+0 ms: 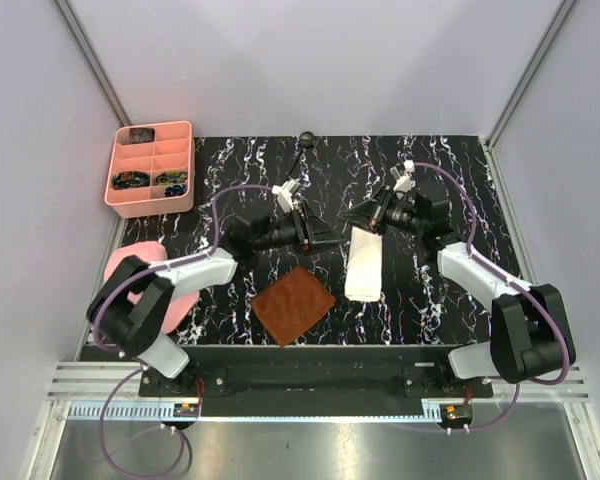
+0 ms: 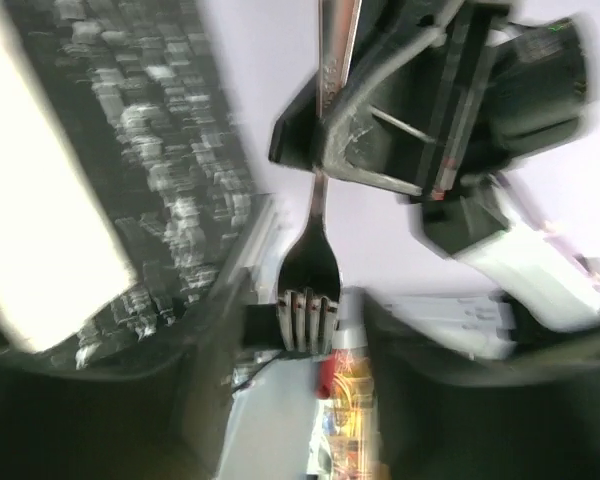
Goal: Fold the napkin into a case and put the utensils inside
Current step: Pass from the left arm to the right, then pass from the right arm to the left
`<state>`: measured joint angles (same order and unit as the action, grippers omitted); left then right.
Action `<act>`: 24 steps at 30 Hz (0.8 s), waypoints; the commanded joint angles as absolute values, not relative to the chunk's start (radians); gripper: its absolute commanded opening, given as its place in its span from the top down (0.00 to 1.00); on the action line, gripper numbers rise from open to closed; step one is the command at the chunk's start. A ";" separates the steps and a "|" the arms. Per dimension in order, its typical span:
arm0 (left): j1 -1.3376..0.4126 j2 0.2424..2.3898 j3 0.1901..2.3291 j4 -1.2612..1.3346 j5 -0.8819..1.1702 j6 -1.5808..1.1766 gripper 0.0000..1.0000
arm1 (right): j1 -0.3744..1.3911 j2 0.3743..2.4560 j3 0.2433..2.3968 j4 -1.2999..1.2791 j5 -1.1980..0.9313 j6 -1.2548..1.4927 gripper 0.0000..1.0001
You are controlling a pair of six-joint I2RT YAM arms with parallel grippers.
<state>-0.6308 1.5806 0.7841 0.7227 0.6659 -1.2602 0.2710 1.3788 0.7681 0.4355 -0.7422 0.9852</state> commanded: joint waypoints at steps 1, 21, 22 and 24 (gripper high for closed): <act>-0.626 1.418 0.943 0.219 0.531 -0.827 0.26 | 0.320 1.322 0.856 0.116 -0.729 0.705 1.00; -0.672 1.652 1.321 -0.094 0.466 -0.790 0.37 | 0.480 1.204 0.977 -0.321 -0.380 0.426 1.00; -0.673 1.666 1.321 -0.087 0.474 -0.804 0.39 | 0.483 1.204 0.979 -0.322 -0.377 0.425 1.00; -0.673 1.678 1.315 -0.060 0.489 -0.825 0.48 | 0.503 1.201 0.985 -0.327 -0.364 0.420 1.00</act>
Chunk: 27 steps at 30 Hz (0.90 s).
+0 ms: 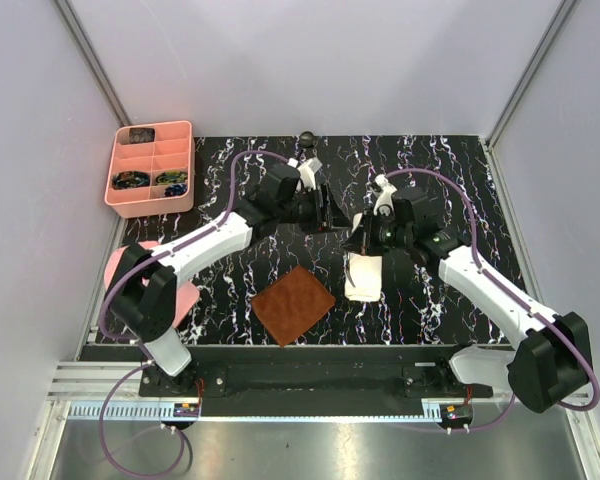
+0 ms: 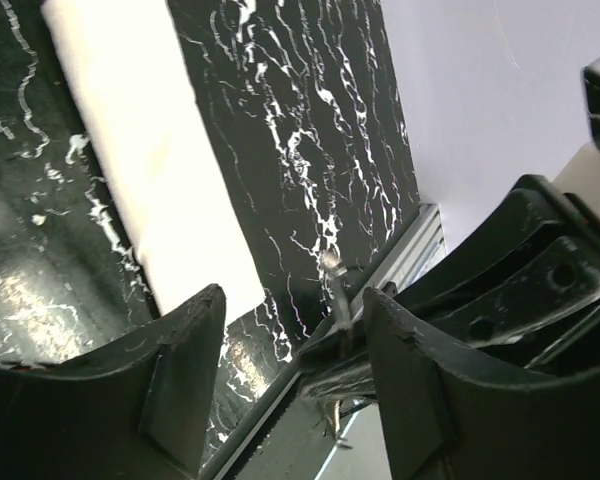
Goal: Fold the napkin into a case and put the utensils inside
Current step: Pass from the right arm to the left, then pass from the left arm to the right
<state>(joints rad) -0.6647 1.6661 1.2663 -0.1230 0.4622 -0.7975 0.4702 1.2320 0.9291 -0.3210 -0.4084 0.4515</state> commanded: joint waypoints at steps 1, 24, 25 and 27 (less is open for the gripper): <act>-0.673 1.684 1.306 -0.020 0.500 -0.836 0.53 | 0.509 1.200 0.989 -0.328 -0.361 0.419 1.00; -0.600 1.740 1.128 0.670 1.009 -1.149 1.00 | 0.519 0.870 0.657 -0.322 -0.594 0.660 0.29; -0.598 1.740 1.124 0.686 1.009 -1.157 1.00 | 0.520 0.873 0.649 -0.315 -0.594 0.663 0.33; -0.600 1.736 1.114 0.704 1.009 -1.172 1.00 | 0.520 0.883 0.641 -0.293 -0.595 0.675 0.37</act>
